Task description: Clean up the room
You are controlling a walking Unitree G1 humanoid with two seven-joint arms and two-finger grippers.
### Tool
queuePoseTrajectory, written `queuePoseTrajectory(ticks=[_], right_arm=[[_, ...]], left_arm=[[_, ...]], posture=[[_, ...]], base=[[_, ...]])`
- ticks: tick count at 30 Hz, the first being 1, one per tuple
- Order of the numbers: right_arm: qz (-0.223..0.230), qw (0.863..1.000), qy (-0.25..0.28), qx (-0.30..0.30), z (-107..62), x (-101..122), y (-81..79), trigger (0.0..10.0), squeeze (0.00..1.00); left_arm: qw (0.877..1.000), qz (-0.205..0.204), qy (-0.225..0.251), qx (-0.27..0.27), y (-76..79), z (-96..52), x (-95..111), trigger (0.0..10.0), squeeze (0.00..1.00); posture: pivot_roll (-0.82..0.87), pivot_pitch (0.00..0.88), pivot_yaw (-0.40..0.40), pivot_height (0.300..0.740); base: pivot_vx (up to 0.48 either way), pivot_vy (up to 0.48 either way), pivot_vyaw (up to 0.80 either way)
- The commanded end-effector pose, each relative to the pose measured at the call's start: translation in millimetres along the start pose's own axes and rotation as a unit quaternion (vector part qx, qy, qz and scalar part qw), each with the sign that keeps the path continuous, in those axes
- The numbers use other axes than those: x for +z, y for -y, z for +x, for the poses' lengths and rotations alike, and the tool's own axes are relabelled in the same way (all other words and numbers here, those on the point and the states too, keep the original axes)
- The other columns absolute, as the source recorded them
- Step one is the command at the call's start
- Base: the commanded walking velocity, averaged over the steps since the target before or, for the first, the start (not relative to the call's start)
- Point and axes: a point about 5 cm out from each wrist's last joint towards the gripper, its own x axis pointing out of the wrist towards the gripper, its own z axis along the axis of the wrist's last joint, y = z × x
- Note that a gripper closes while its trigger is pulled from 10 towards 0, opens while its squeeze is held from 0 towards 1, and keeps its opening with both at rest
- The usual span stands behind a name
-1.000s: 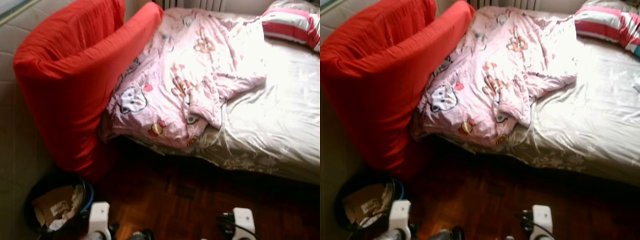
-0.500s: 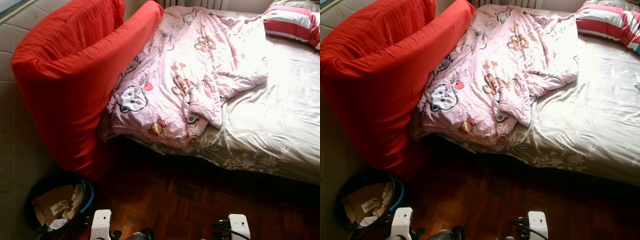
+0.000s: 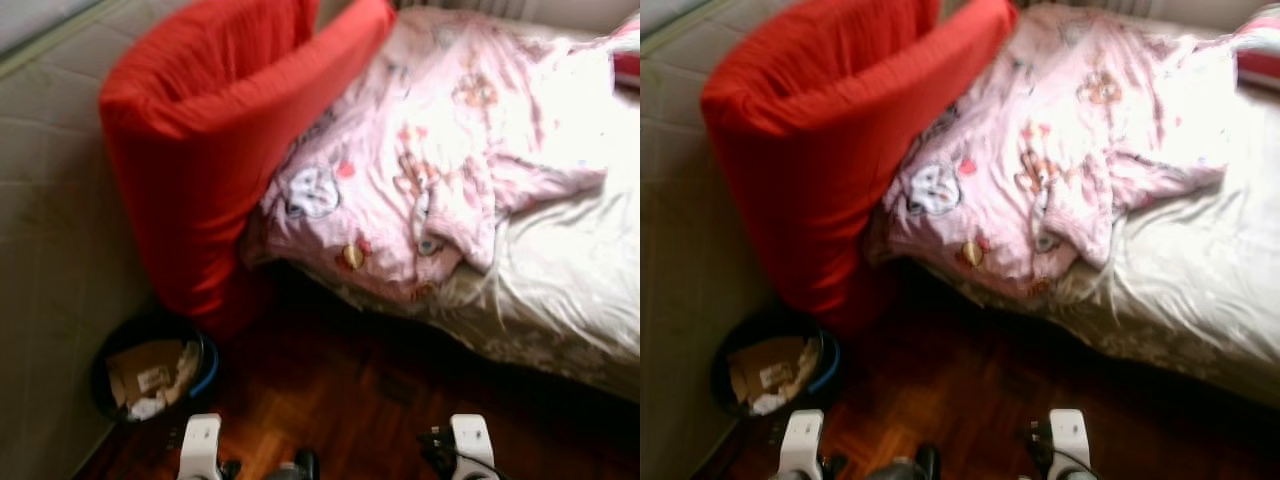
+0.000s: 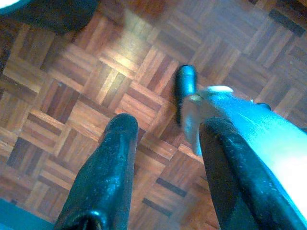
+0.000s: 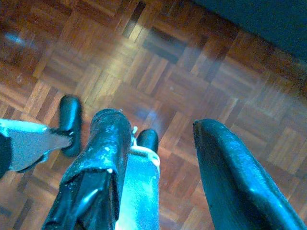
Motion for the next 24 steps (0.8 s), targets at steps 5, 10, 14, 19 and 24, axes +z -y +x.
queuePoseTrajectory(ticks=[5, 10, 14, 19, 24], right_arm=[[-0.003, 1.0, -0.014, 0.006, -1.0, -8.4, -5.6, 10.0, 0.0], [-0.002, 1.0, -0.012, 0.003, -1.1, -8.5, -4.9, 10.0, 0.0], [-0.002, 1.0, -0.01, 0.001, -1.4, -8.5, -3.2, 10.0, 0.0], [-0.009, 1.0, -0.006, 0.005, -1.6, -7.5, -2.5, 10.0, 0.0], [-0.02, 1.0, -0.005, 0.009, -1.6, -7.4, -3.1, 10.0, 0.0]], left_arm=[[1.0, 0.005, -0.013, 0.004, -2.8, -0.9, -5.0, 10.0, 0.0], [1.0, 0.005, -0.013, 0.004, -3.0, -1.0, -5.1, 10.0, 0.0], [1.0, 0.006, -0.013, 0.004, -2.6, -1.0, -5.3, 10.0, 0.0], [1.0, 0.005, -0.012, 0.005, -2.7, -1.0, -5.2, 10.0, 0.0], [1.0, 0.005, -0.011, 0.005, -2.8, -0.9, -4.9, 10.0, 0.0]], posture=[[-0.05, 0.192, 0.05, 0.74], [-0.05, 0.192, 0.05, 0.74], [-0.05, 0.192, 0.051, 0.74], [-0.05, 0.193, 0.05, 0.74], [-0.05, 0.193, 0.051, 0.74]], base=[[0.0, 0.0, 0.0], [0.0, 0.0, 0.0], [0.0, 0.0, 0.0], [0.0, 0.0, 0.0], [0.16, 0.0, 0.0]])
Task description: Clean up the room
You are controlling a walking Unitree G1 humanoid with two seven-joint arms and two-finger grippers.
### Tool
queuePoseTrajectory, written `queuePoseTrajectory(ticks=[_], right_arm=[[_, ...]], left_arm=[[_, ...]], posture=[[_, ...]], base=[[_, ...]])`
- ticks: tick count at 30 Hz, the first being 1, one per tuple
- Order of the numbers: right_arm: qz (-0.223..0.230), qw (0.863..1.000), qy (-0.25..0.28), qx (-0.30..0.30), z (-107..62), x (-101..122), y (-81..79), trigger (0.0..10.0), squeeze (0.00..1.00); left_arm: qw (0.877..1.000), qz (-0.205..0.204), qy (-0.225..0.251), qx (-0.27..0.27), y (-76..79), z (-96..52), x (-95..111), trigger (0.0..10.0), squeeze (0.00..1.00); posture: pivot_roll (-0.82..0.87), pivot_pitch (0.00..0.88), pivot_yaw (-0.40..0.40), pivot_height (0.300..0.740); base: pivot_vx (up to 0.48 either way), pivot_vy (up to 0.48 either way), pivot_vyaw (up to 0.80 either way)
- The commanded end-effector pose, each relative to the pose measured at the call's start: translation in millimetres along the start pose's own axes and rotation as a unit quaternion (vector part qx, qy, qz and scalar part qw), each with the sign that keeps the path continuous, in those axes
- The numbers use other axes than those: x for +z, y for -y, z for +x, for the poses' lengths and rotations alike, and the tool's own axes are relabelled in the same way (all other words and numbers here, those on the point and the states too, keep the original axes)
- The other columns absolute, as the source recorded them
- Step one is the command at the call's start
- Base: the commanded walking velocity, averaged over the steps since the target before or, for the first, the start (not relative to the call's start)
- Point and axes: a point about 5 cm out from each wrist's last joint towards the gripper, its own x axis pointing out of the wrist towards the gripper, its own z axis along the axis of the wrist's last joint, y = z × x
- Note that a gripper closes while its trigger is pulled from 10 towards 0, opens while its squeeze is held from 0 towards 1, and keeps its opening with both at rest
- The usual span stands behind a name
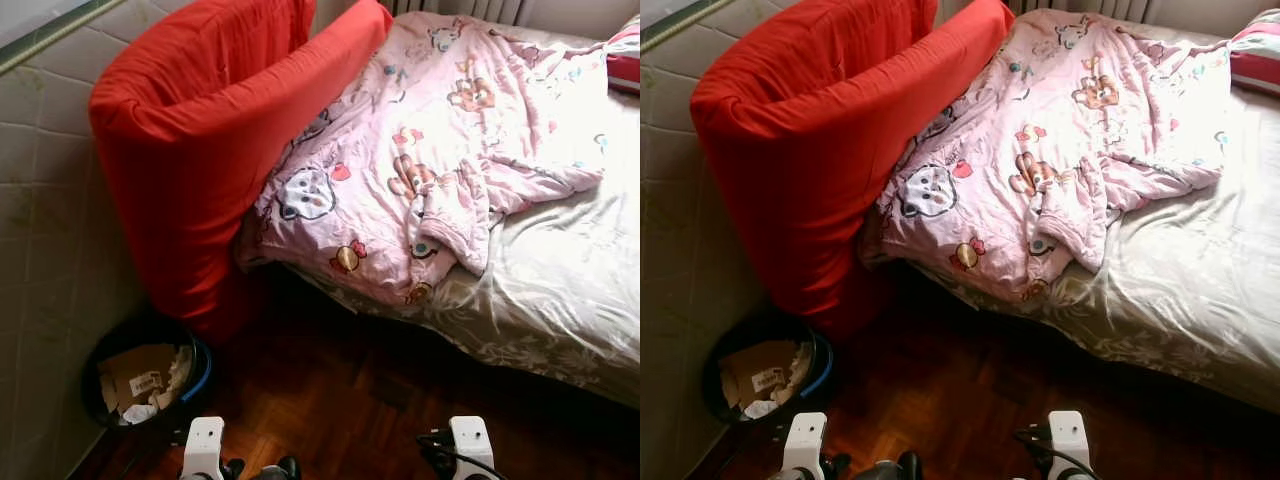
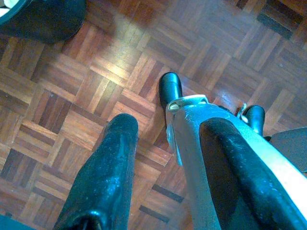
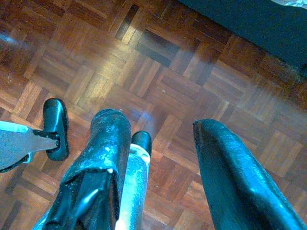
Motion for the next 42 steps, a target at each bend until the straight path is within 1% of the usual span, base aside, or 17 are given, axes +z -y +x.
queuePoseTrajectory(ticks=[1, 3, 5, 11, 13, 15, 20, 28, 31, 35, 40, 42], right_arm=[[0.0, 1.0, -0.011, 0.005, -1.2, -7, -3.0, 10.0, 0.0], [0.013, 1.0, -0.011, 0.001, -1.3, -8, -3.2, 10.0, 0.0], [0.015, 1.0, -0.01, 0.002, -1.3, -8, -3.8, 10.0, 0.0], [0.005, 1.0, -0.013, 0.005, -1.2, -9, -5.5, 10.0, 0.0], [-0.015, 1.0, -0.014, 0.012, -0.9, -8, -7.9, 10.0, 0.0], [-0.024, 0.999, -0.013, 0.015, -0.8, -8, -9.8, 10.0, 0.0], [-0.017, 1.0, -0.005, 0.018, 0.0, -5, -12.7, 10.0, 0.0], [-0.019, 1.0, 0.001, 0.015, 0.4, -3, -14.1, 10.0, 0.0], [-0.01, 1.0, 0.003, 0.011, 0.0, -4, -12.9, 10.0, 0.0], [-0.007, 1.0, 0.002, 0.006, -1.5, -6, -4.6, 10.0, 0.0], [-0.006, 1.0, 0.002, 0.002, -2.4, -7, -0.4, 10.0, 0.0], [-0.004, 1.0, 0.003, -0.002, -3.1, -8, 3.5, 10.0, 0.0]], left_arm=[[1.0, -0.005, -0.02, 0.008, -4.9, -2.4, -12, 10.0, 0.0], [1.0, -0.005, -0.02, 0.008, -5.0, -2.4, -12, 10.0, 0.0], [1.0, -0.004, -0.02, 0.007, -4.9, -2.4, -12, 10.0, 0.0], [1.0, -0.005, -0.02, 0.007, -4.3, -2.3, -12, 10.0, 0.0], [1.0, -0.005, -0.02, 0.006, -3.7, -2.3, -12, 10.0, 0.0], [1.0, -0.005, -0.02, 0.006, -3.3, -2.3, -12, 10.0, 0.0], [1.0, -0.005, -0.02, 0.005, -2.8, -2.2, -13, 10.0, 0.0], [1.0, -0.004, -0.018, 0.003, -2.4, -2.1, -12, 10.0, 0.0], [1.0, -0.003, -0.017, 0.002, -1.9, -2.0, -12, 10.0, 0.0], [1.0, -0.001, -0.017, 0.001, -1.3, -1.9, -11, 10.0, 0.0], [1.0, -0.001, -0.016, 0.001, -1.2, -1.8, -11, 10.0, 0.0], [1.0, -0.001, -0.015, 0.001, -1.3, -1.7, -10, 10.0, 0.0]], posture=[[-0.05, 0.193, 0.051, 0.74], [-0.05, 0.192, 0.052, 0.74], [-0.05, 0.192, 0.052, 0.74], [-0.05, 0.189, 0.05, 0.74], [-0.05, 0.188, 0.049, 0.74], [-0.05, 0.185, 0.048, 0.74], [-0.05, 0.18, 0.048, 0.74], [-0.05, 0.171, 0.05, 0.74], [-0.05, 0.167, 0.053, 0.74], [-0.05, 0.164, 0.053, 0.74], [-0.05, 0.166, 0.053, 0.74], [-0.05, 0.17, 0.052, 0.74]], base=[[0.277, 0.0, 0.0], [0.281, 0.0, 0.0], [0.283, 0.0, 0.0], [0.286, 0.0, 0.0], [0.285, 0.0, 0.0], [0.289, 0.0, 0.0], [0.289, 0.0, 0.0], [0.291, 0.0, 0.0], [0.291, 0.0, 0.0], [0.292, 0.0, 0.0], [0.292, 0.0, 0.0], [0.291, 0.0, 0.0]])
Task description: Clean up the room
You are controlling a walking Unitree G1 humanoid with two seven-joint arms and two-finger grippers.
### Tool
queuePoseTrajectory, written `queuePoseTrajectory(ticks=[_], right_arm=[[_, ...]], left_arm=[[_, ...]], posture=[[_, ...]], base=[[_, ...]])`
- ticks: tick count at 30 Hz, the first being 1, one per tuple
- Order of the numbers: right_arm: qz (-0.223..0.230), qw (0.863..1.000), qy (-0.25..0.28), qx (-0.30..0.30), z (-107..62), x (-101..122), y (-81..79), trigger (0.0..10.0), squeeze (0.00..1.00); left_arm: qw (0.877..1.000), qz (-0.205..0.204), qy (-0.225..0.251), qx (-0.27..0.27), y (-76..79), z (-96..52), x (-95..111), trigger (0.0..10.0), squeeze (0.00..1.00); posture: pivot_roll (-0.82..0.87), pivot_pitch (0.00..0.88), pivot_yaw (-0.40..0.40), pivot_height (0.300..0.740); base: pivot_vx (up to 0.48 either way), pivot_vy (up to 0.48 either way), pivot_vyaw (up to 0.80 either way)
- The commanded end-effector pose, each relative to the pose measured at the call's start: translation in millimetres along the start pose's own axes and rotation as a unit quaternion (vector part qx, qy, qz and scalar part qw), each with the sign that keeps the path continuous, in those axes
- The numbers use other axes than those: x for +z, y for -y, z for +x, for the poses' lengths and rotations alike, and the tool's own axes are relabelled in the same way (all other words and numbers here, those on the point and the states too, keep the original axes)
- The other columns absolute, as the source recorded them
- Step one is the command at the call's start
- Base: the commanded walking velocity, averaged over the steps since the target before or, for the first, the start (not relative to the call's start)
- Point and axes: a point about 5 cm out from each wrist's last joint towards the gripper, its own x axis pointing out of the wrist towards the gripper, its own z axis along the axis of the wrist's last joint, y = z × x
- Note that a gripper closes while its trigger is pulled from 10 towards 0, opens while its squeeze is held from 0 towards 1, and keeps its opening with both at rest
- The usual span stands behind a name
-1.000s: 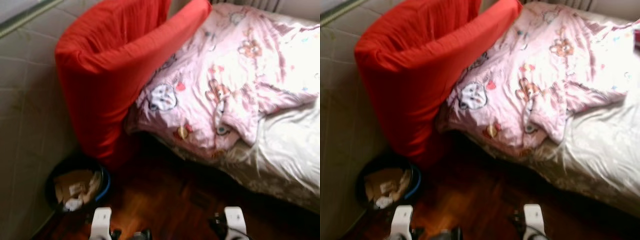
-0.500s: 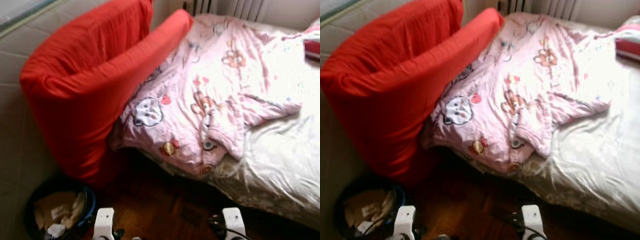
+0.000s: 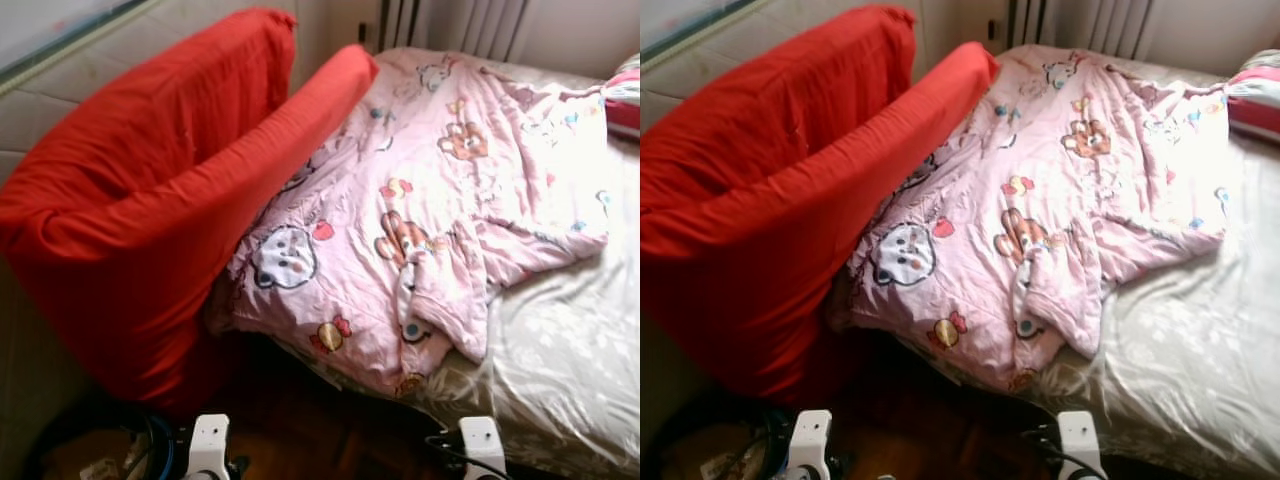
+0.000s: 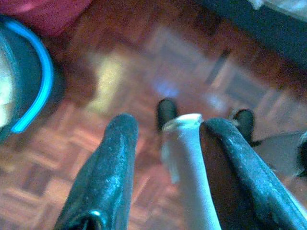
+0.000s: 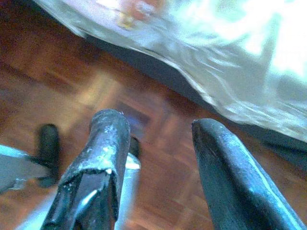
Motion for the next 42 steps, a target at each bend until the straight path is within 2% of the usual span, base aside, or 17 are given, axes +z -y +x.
queuePoseTrajectory(ticks=[1, 7, 18, 19, 20, 22, 27, 28, 32, 33, 35, 36, 37, 39, 42], right_arm=[[0.012, 1.0, -0.016, -0.014, -4.2, -11, 9.9, 10.0, 0.0], [0.04, 0.999, -0.016, -0.023, -3.8, -9, 13.9, 10.0, 0.0], [0.031, 0.999, -0.01, -0.02, 1.0, 2, 5.0, 10.0, 0.0], [0.029, 0.999, -0.009, -0.02, 1.3, 3, 4.4, 10.0, 0.0], [0.026, 0.999, 0.004, -0.022, 2.5, 8, 3.8, 10.0, 0.0], [0.026, 0.999, 0.009, -0.023, 2.8, 11, 3.8, 10.0, 0.0], [0.022, 0.996, 0.084, -0.033, 5.1, 41, 11.3, 10.0, 0.0], [0.022, 0.996, 0.084, -0.033, 5.1, 41, 11.3, 10.0, 0.0], [0.007, 0.982, 0.184, -0.034, 5.9, 89, 10.2, 10.0, 0.0], [0.007, 0.982, 0.184, -0.034, 5.9, 89, 10.2, 10.0, 0.0], [-0.002, 0.972, 0.232, -0.026, 3.5, 108, 6.8, 10.0, 0.0], [-0.015, 0.958, 0.286, -0.012, -1.2, 125, 1.2, 10.0, 0.0], [-0.024, 0.947, 0.32, -0.011, -5.9, 132, -3.0, 10.0, 0.0], [-0.025, 0.945, 0.326, -0.011, -6.8, 132, -3.8, 10.0, 0.0], [-0.028, 0.933, 0.359, -0.006, -13.2, 132, -7.9, 10.0, 0.0]], left_arm=[[1.0, 0.003, -0.011, -0.001, 1.1, -0.3, -5, 10.0, 0.0], [1.0, 0.004, -0.005, -0.003, 2.1, 0.4, -1, 10.0, 0.0], [1.0, 0.009, 0.012, -0.011, 6.5, 2.4, 10, 10.0, 0.0], [1.0, 0.01, 0.016, -0.012, 6.9, 2.6, 12, 10.0, 0.0], [0.999, 0.014, 0.038, -0.017, 9.3, 3.7, 22, 10.0, 0.0], [0.999, 0.015, 0.046, -0.018, 10.1, 3.9, 26, 10.0, 0.0], [0.995, 0.02, 0.094, -0.022, 12.0, 4.2, 46, 10.0, 0.0], [0.995, 0.02, 0.094, -0.022, 12.0, 4.2, 46, 10.0, 0.0], [0.988, -0.002, 0.156, -0.02, 11.7, 2.2, 67, 10.0, 0.0], [0.988, -0.002, 0.156, -0.02, 11.7, 2.2, 67, 10.0, 0.0], [0.982, -0.006, 0.186, -0.026, 13.0, 0.5, 77, 10.0, 0.0], [0.976, -0.007, 0.213, -0.033, 14.1, -1.7, 82, 10.0, 0.0], [0.97, -0.006, 0.243, -0.033, 12.9, -5.2, 87, 10.0, 0.0], [0.968, -0.007, 0.25, -0.033, 12.4, -6.2, 88, 10.0, 0.0], [0.957, -0.005, 0.29, -0.032, 11.1, -12.8, 91, 10.0, 0.0]], posture=[[-0.05, 0.171, 0.052, 0.74], [-0.05, 0.174, 0.05, 0.74], [-0.05, 0.177, 0.048, 0.74], [-0.05, 0.177, 0.048, 0.74], [-0.05, 0.179, 0.048, 0.74], [-0.05, 0.18, 0.048, 0.74], [-0.05, 0.184, 0.046, 0.74], [-0.05, 0.184, 0.046, 0.74], [-0.05, 0.19, 0.043, 0.74], [-0.05, 0.19, 0.043, 0.74], [-0.05, 0.195, 0.04, 0.74], [-0.05, 0.201, 0.037, 0.74], [-0.05, 0.204, 0.035, 0.74], [-0.05, 0.204, 0.035, 0.74], [-0.05, 0.217, 0.03, 0.74]], base=[[0.289, 0.0, 0.0], [0.29, 0.0, -0.24], [0.051, 0.0, -0.59], [0.0, 0.0, 0.0], [0.0, 0.0, 0.0], [0.0, 0.0, 0.0], [0.0, 0.0, 0.0], [0.0, 0.0, 0.0], [0.0, 0.0, 0.0], [0.0, 0.0, 0.0], [0.0, 0.0, 0.0], [0.0, 0.0, 0.0], [0.0, 0.0, 0.0], [0.0, 0.0, 0.0], [0.0, 0.0, 0.0]])
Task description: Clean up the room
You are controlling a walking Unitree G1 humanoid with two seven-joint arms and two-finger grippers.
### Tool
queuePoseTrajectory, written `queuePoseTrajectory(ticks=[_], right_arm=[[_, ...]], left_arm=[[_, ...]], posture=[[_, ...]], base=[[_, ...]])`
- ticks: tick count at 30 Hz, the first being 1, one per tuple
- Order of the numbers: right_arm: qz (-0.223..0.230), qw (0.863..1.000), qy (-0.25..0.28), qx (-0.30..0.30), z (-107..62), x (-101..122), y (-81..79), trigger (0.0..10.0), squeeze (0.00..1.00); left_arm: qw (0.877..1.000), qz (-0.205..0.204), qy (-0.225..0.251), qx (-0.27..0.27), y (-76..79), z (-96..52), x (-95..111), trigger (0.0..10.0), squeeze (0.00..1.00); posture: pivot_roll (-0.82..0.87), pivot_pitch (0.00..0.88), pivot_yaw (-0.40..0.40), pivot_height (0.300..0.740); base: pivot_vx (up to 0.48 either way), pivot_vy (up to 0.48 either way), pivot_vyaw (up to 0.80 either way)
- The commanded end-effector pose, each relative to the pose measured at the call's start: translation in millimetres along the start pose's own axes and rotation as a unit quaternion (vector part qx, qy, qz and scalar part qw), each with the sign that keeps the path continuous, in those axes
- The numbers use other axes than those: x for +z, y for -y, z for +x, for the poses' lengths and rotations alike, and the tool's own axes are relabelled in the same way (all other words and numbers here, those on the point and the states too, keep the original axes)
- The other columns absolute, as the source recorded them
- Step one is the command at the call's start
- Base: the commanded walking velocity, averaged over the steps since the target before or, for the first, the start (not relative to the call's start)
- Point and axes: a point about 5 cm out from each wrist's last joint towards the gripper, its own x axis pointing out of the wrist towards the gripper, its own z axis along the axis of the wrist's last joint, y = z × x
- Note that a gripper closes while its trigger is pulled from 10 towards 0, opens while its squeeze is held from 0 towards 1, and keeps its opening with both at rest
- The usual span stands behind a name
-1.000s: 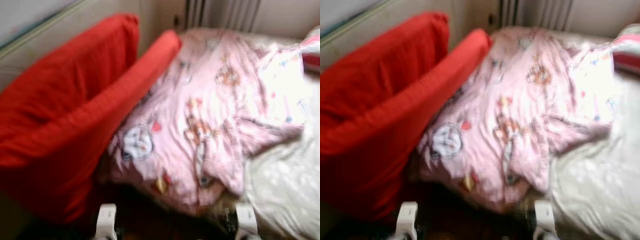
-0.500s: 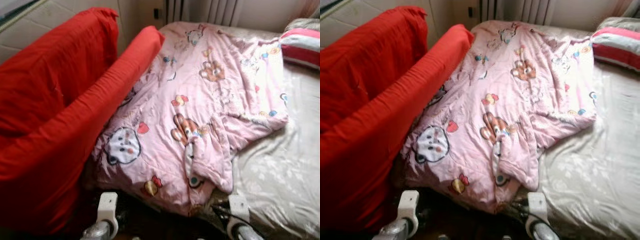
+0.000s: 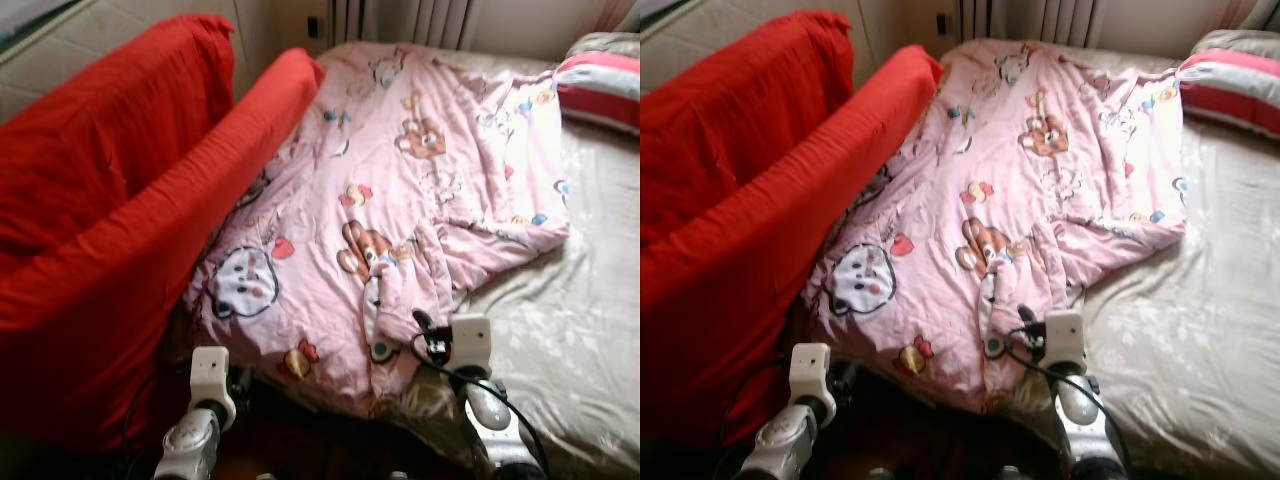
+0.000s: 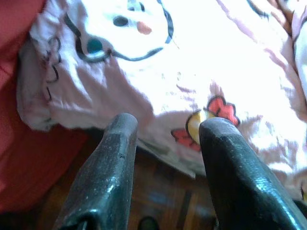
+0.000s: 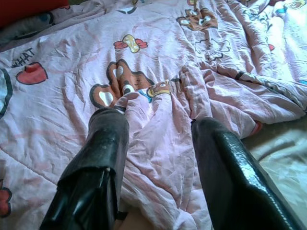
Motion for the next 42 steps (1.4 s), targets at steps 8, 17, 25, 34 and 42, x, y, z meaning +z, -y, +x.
queuePoseTrajectory(ticks=[8, 17, 25, 34, 42], right_arm=[[0.005, 1.0, 0.016, -0.008, -10.7, -4, -5.3, 10.0, 0.0], [0.008, 0.999, 0.018, -0.034, -5.5, 3, -2.5, 10.0, 0.0], [0.011, 0.999, 0.006, -0.031, -3.8, 1, -5.7, 10.0, 0.0], [0.013, 0.999, -0.01, -0.037, -2.3, -1, -4.0, 10.0, 0.0], [0.017, 0.998, -0.021, -0.049, -2.3, -4, -1.6, 10.0, 0.0]], left_arm=[[0.999, -0.005, 0.047, 0.009, 0.7, -6.7, 5, 10.0, 0.0], [0.991, -0.007, 0.131, 0.008, 5.9, -6.7, 36, 10.0, 0.0], [0.991, -0.006, 0.132, 0.011, 5.2, -7.2, 37, 10.0, 0.0], [0.991, -0.002, 0.13, 0.002, 9.7, -3.4, 42, 10.0, 0.0], [0.992, 0.0, 0.127, -0.002, 11.3, -3.9, 41, 10.0, 0.0]], posture=[[-0.05, 0.226, 0.025, 0.74], [-0.06, 0.218, 0.027, 0.74], [-0.06, 0.207, 0.022, 0.74], [-0.07, 0.193, 0.022, 0.686], [-0.07, 0.186, 0.025, 0.638]], base=[[0.0, 0.0, 0.0], [0.0, 0.0, 0.0], [0.0, 0.0, 0.0], [0.0, 0.0, 0.0], [0.0, 0.0, 0.0]])
